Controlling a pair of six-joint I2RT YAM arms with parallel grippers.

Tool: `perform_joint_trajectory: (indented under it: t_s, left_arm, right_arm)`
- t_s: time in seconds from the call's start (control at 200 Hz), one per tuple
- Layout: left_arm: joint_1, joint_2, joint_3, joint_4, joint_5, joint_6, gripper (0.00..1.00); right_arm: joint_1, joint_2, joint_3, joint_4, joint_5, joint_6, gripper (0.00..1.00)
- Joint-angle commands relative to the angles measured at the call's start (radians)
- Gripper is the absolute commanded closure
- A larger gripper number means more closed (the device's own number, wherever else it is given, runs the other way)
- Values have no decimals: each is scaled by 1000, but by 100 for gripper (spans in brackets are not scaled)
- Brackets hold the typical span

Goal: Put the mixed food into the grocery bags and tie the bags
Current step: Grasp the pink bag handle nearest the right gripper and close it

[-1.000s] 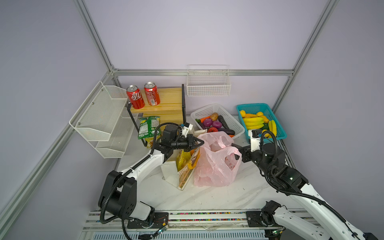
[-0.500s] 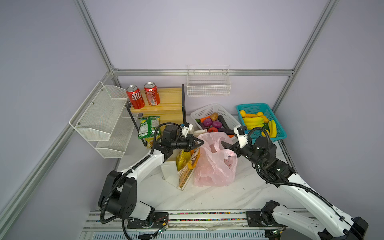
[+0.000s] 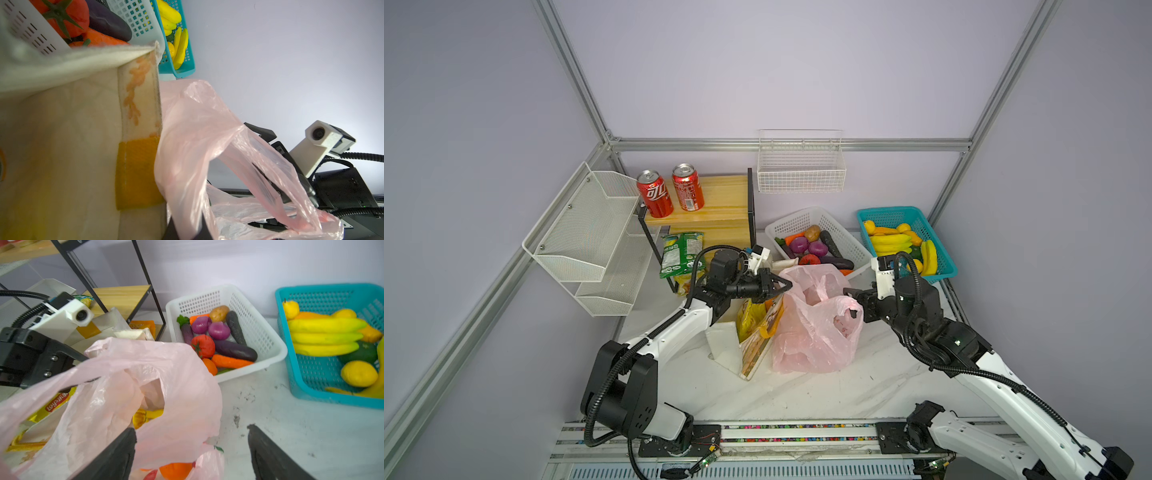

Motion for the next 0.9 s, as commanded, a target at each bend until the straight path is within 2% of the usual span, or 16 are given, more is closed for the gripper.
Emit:
perform_joint_trajectory:
  t_s: [0.0, 0.16, 0.275, 0.525, 0.725, 0.83, 0.895]
  left_arm:
    - [10, 4, -8, 29, 9, -6, 100]
    - [11, 7, -6, 32, 11, -10, 100]
    - [11, 5, -6, 32, 10, -10, 100]
    - [10, 6, -4, 30, 11, -13, 100]
    - [10, 9, 0, 30, 13, -12, 100]
    - [10, 14, 1, 28, 15, -12, 100]
    - [12, 14, 1, 24, 13, -10, 100]
  right_arm:
    - [3, -27, -27, -151, 37, 159, 14]
    - [4, -39, -94, -81, -52, 110, 14]
    - [7, -51, -116, 18, -88, 21, 11]
    - [7, -55, -120, 267, -93, -162, 9]
    - [7, 1, -116, 404, -267, -300, 7]
    - [7, 38, -99, 467, -288, -348, 13]
    - [7, 57, -76, 484, -292, -376, 23]
